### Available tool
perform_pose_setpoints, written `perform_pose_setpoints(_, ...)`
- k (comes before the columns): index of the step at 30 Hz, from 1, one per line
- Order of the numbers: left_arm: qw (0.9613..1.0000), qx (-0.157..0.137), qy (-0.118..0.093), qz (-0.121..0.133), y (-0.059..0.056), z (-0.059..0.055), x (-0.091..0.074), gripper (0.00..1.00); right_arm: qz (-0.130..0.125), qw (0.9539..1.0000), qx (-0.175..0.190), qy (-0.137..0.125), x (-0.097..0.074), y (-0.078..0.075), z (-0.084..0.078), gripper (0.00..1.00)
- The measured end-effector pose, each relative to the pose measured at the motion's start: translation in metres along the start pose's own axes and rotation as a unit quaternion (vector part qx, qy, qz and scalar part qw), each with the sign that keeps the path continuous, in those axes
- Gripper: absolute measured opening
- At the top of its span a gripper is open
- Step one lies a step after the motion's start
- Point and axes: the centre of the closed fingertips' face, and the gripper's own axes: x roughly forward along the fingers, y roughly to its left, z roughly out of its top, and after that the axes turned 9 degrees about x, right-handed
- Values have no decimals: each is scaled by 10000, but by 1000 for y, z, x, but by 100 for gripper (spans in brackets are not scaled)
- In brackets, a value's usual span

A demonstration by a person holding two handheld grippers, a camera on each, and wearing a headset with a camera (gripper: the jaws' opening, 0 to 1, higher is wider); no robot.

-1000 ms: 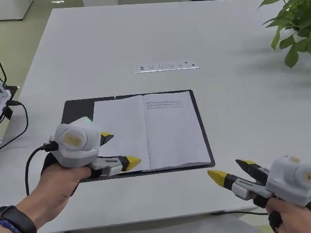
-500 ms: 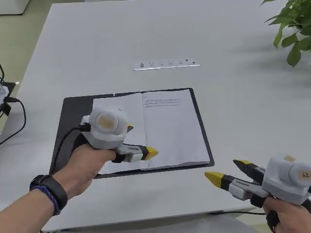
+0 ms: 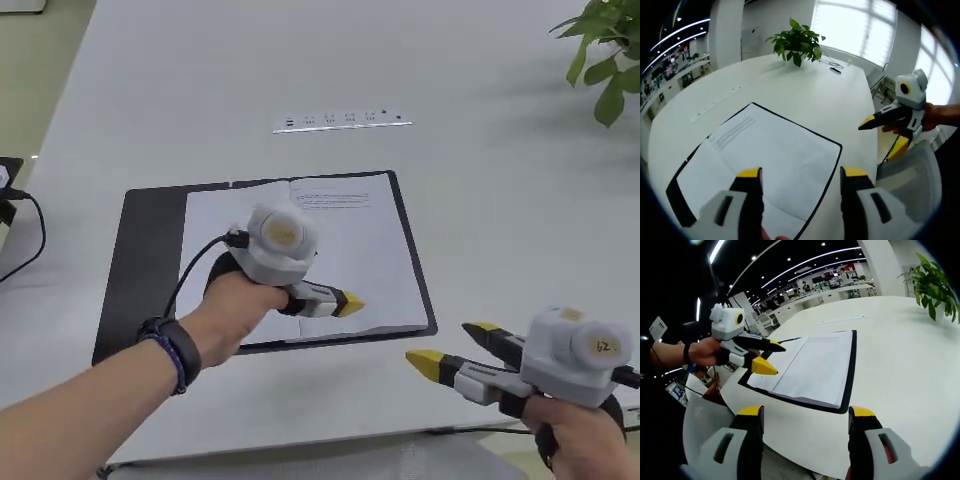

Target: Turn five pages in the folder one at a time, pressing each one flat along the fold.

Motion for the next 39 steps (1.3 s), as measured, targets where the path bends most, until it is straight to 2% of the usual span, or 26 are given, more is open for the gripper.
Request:
perform_pose_setpoints(5, 9998, -20, 180, -46, -2, -5, 19, 62, 30, 10000, 2, 68, 2, 1, -2, 68)
perform_pose_setpoints(14, 9997, -25, 215, -132, -12, -1, 46, 62, 55, 9998, -57, 166, 0, -2, -4, 68)
perform_pose_setpoints(17, 9988, 171, 440, -160, -14, -12, 55, 62, 51, 9998, -20, 171, 0, -4, -4, 67)
perform_pose_setpoints(20, 9981, 228, 549, -135, -14, -18, 61, 64, 61, 9997, -38, 244, 0, -4, -7, 67)
perform_pose_setpoints(24, 9984, 252, 508, -61, -14, -14, 65, 65, 60, 9996, -34, 287, 0, -4, -9, 67)
perform_pose_setpoints(28, 9993, 146, 353, 29, -12, -5, 69, 66, 62, 9996, 1, 287, 3, -5, -9, 66)
perform_pose_setpoints(32, 9994, 135, 301, 70, -10, -3, 75, 67, 83, 9994, -51, 333, 4, -3, -9, 66)
perform_pose_setpoints(34, 9994, 153, 300, 69, -11, -4, 77, 68, 79, 9994, -54, 346, 4, -3, -8, 66)
perform_pose_setpoints(37, 9985, 343, 400, 174, -10, -9, 80, 71, 78, 9994, -63, 338, 4, -3, -7, 66)
perform_pose_setpoints(39, 9981, 378, 459, 146, -14, -14, 83, 73, 74, 9994, -53, 343, 4, -4, -7, 66)
